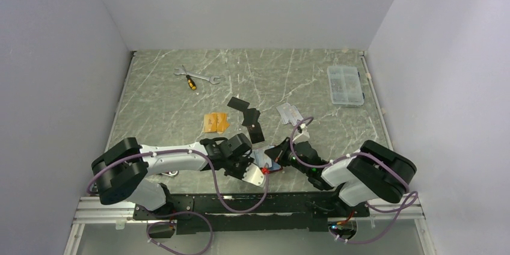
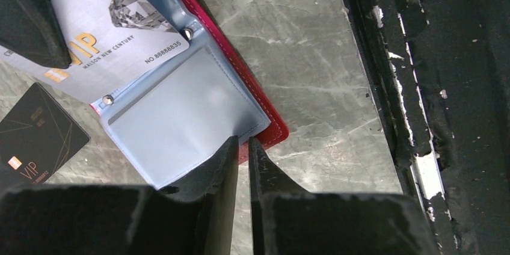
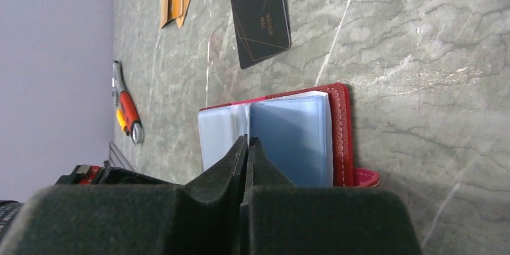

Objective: Put the credit cards into the card holder
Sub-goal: Insert the credit card into the card holder.

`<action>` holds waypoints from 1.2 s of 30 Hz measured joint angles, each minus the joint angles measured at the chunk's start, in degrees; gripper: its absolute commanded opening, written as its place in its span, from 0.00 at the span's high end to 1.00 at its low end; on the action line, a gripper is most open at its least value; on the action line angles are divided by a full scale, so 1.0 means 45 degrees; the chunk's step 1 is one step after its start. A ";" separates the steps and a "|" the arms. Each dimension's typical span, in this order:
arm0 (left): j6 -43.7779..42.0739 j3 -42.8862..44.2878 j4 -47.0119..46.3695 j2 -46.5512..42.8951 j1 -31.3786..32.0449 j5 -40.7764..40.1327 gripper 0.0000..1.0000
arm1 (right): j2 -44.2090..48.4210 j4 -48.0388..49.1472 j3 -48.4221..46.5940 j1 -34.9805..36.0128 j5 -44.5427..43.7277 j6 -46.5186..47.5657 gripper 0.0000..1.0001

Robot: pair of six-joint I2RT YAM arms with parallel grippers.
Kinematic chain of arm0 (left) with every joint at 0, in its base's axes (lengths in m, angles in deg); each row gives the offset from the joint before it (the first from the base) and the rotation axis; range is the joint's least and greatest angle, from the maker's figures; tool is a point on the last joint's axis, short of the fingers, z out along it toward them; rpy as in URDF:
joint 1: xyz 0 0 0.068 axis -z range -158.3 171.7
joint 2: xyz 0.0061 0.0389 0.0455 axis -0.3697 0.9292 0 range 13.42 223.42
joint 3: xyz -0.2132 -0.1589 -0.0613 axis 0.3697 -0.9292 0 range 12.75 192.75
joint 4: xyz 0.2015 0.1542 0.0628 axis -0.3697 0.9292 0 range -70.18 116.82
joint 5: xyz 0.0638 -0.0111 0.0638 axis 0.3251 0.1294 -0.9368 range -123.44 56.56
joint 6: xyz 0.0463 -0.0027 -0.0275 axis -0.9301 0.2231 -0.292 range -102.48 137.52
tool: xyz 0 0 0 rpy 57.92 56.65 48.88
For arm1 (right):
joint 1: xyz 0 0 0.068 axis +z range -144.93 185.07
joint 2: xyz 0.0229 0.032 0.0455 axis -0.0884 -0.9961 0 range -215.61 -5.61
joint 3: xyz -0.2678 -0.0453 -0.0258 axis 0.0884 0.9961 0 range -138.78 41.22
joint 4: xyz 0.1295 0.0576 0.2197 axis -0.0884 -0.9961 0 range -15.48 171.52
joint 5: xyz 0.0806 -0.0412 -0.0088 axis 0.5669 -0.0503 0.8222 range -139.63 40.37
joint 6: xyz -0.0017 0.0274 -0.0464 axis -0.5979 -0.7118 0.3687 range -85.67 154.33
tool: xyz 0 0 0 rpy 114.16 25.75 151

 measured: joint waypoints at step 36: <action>0.0243 0.0423 0.0763 0.0044 0.0340 -0.1190 0.82 | -0.2157 0.3832 0.0554 0.0000 0.0578 -0.1001 1.00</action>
